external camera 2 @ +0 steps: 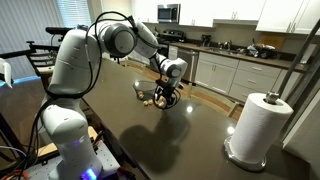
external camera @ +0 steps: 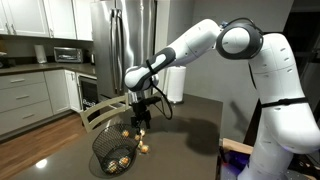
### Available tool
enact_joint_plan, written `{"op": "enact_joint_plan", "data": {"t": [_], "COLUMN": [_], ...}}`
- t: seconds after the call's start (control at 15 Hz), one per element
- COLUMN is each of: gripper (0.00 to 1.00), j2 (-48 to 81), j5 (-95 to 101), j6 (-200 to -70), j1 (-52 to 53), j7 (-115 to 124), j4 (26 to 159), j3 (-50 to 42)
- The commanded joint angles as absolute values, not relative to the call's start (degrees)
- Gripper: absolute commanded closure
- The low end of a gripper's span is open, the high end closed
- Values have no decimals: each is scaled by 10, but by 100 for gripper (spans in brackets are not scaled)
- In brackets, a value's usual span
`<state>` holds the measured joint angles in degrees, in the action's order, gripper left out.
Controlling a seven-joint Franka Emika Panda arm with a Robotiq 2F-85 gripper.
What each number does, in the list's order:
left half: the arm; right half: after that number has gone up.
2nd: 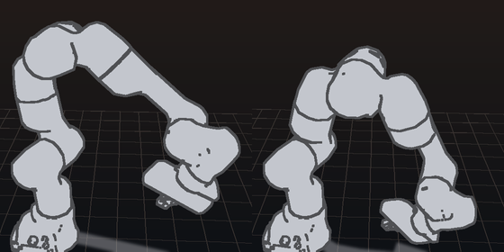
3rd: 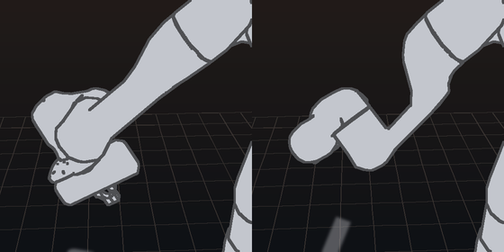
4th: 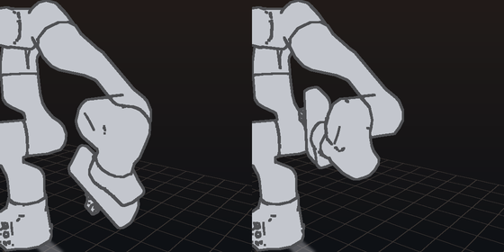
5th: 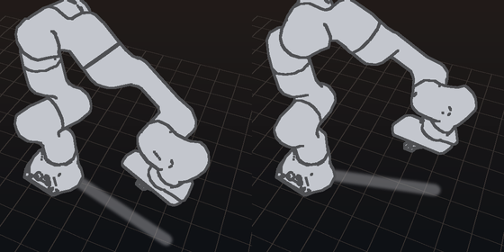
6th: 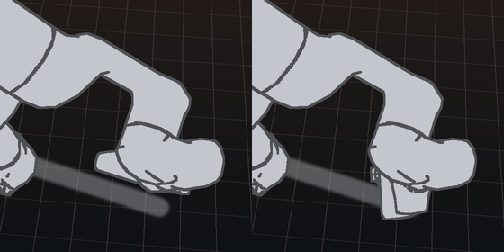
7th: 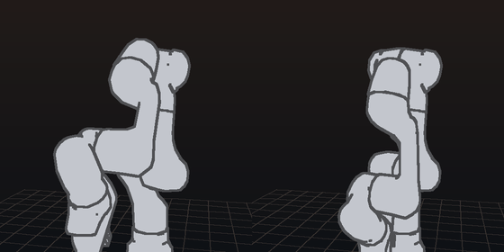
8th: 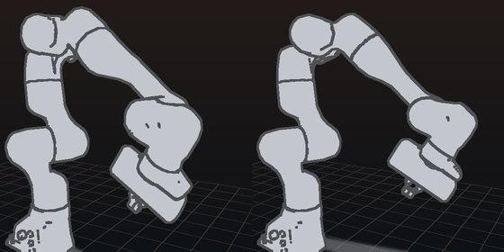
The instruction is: Move the black basket to the left then move one object on the counter to the right
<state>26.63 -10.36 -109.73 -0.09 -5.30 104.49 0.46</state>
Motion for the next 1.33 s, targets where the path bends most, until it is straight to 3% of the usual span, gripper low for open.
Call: {"op": "enact_joint_plan", "data": {"t": [0.0,0.33,0.4,0.47,0.73,1.27], "gripper": [33,67,58,80,95,95], "j2": [274,276,277,279,277,225], "j5": [-106,-104,-104,-104,-104,-102], "j6": [-1105,-1106,-1107,-1107,-1111,-1152], "j1": [-5,-4,-4,-4,-5,-14], "j7": [-40,-37,-36,-36,-33,-22], "j4": [1041,1039,1040,1039,1040,1064], "j3": [9,9,9,9,8,-5]}}
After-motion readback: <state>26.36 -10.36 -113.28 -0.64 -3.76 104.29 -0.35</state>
